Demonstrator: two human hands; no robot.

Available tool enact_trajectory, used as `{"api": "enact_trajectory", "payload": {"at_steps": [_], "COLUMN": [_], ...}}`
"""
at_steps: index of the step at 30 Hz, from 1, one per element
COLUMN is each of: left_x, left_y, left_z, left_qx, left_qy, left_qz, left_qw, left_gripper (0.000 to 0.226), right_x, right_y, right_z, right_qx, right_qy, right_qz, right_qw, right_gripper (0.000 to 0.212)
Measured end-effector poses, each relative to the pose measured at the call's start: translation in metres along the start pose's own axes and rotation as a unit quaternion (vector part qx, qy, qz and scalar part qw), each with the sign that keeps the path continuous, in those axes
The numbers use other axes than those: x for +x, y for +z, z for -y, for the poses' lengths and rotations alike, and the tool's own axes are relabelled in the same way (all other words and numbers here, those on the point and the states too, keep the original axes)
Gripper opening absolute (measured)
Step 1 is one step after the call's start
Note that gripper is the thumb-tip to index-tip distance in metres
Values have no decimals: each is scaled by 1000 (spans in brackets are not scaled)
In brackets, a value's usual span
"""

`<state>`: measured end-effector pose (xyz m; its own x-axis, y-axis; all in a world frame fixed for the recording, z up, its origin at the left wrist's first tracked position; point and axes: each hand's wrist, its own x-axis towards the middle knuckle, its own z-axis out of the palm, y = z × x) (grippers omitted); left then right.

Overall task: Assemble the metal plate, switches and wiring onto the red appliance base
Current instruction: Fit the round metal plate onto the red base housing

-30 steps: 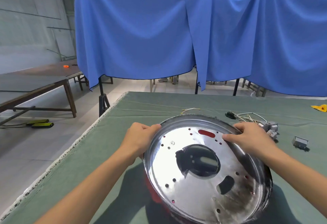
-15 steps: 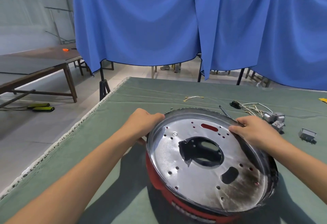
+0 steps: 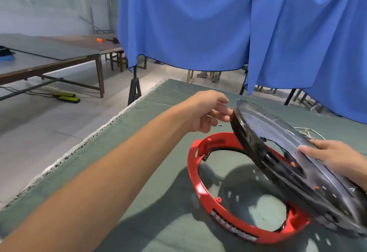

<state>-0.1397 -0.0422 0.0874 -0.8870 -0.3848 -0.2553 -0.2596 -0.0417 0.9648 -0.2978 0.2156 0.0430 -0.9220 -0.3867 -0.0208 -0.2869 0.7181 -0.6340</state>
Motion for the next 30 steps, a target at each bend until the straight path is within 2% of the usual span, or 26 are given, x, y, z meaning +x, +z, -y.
{"api": "enact_trajectory", "payload": {"at_steps": [5,9,14,18,23,26,28,30], "left_x": [-1,-1,3,4,8,12,12,12], "left_y": [-5,-14,-27,-30,-33,-31,-29,-27], "left_z": [4,19,42,49,58,66,69,71], "left_qx": [10,97,190,226,251,277,279,269], "left_qy": [-4,-3,26,63,71,51,39,21], "left_qz": [9,-13,-73,-95,-96,-102,-102,-91], "left_qw": [1000,995,979,967,961,954,954,958], "left_gripper": [42,37,37,36,22,15,13,15], "right_x": [2,0,4,6,-1,-9,-13,-18], "right_y": [3,11,26,31,33,32,27,22], "right_z": [2,14,26,34,35,31,22,11], "right_qx": [5,-51,-118,-143,-60,-12,5,16], "right_qy": [10,-12,-56,-60,-65,-85,-86,-58], "right_qz": [1,-37,-42,-60,-40,-71,-98,-86], "right_qw": [1000,998,991,986,995,994,991,994], "right_gripper": [44,46,28,44,33,20,21,23]}}
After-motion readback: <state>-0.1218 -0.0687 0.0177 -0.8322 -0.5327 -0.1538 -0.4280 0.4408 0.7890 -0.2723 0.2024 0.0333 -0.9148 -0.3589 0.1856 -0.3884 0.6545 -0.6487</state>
